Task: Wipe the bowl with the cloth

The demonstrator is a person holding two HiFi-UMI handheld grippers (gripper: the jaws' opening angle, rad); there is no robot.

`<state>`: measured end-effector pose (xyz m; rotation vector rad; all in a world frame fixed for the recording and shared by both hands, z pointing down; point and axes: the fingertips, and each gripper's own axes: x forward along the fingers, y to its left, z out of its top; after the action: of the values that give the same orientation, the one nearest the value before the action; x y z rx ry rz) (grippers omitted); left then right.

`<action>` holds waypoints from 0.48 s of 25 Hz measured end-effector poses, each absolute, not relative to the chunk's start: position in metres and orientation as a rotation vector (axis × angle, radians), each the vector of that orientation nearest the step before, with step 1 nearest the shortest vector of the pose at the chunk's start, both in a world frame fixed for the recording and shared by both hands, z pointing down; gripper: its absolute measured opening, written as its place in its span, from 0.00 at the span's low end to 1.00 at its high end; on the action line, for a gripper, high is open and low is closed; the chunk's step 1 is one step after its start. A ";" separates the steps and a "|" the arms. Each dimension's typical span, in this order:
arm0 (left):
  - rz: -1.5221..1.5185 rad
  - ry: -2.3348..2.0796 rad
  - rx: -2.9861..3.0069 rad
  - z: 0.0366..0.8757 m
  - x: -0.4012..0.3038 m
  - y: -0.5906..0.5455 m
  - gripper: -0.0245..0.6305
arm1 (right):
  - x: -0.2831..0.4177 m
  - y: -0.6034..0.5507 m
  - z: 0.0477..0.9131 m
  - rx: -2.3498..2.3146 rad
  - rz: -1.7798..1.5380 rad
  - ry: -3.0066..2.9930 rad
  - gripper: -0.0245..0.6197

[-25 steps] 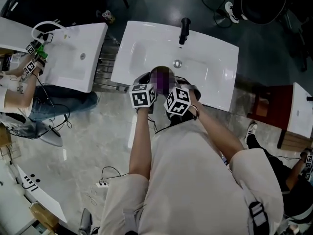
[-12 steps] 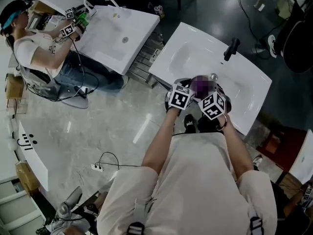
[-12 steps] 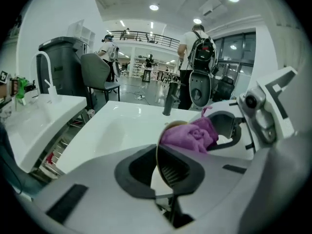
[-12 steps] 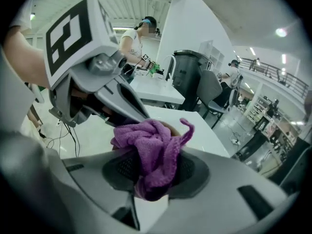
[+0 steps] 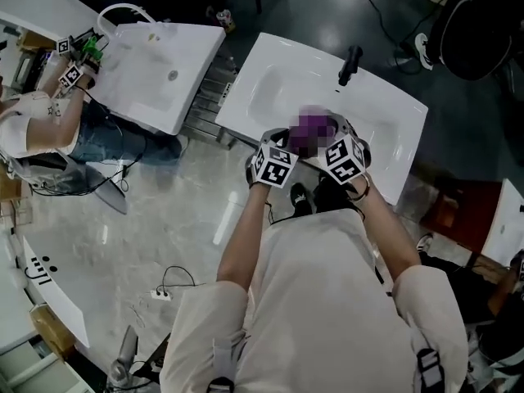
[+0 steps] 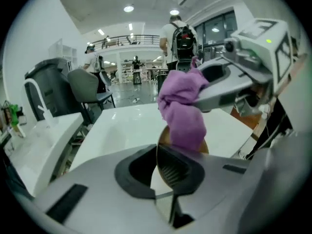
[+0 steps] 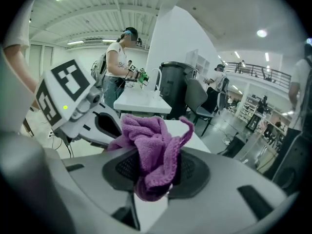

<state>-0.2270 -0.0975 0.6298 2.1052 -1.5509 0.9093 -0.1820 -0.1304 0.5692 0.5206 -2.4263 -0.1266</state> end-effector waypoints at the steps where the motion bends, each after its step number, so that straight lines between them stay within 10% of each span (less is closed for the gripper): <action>1: 0.939 -1.563 2.152 0.622 -0.226 -0.097 0.06 | -0.180 -0.137 0.562 0.540 -0.130 -2.430 0.24; 12: 1.405 -1.580 2.629 0.563 -0.190 -0.092 0.06 | -0.181 -0.141 0.527 0.322 -0.239 -2.491 0.24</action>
<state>-0.1897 -0.0920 0.5631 2.6286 -1.5796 1.4046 -0.1807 -0.1413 0.5275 0.3217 -2.4911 -0.2387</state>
